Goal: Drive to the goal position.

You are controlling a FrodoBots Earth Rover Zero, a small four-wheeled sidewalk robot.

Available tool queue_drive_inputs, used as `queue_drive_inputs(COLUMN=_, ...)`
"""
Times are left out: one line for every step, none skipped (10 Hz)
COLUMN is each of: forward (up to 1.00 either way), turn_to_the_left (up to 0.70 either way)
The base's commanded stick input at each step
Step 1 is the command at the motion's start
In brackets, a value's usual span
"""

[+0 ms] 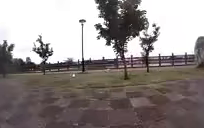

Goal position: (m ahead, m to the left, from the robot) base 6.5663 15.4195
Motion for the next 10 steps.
queue_drive_inputs(forward=1.00, turn_to_the_left=0.40)
queue_drive_inputs(forward=1.00, turn_to_the_left=0.40)
queue_drive_inputs(forward=1.00, turn_to_the_left=0.40)
queue_drive_inputs(forward=1.00, turn_to_the_left=0.40)
queue_drive_inputs(forward=1.00, turn_to_the_left=0.40)
queue_drive_inputs(forward=1.00, turn_to_the_left=0.40)
queue_drive_inputs(forward=1.00, turn_to_the_left=0.40)
queue_drive_inputs(forward=1.00, turn_to_the_left=0.40)
queue_drive_inputs(forward=1.00, turn_to_the_left=0.40)
queue_drive_inputs(forward=1.00, turn_to_the_left=0.40)
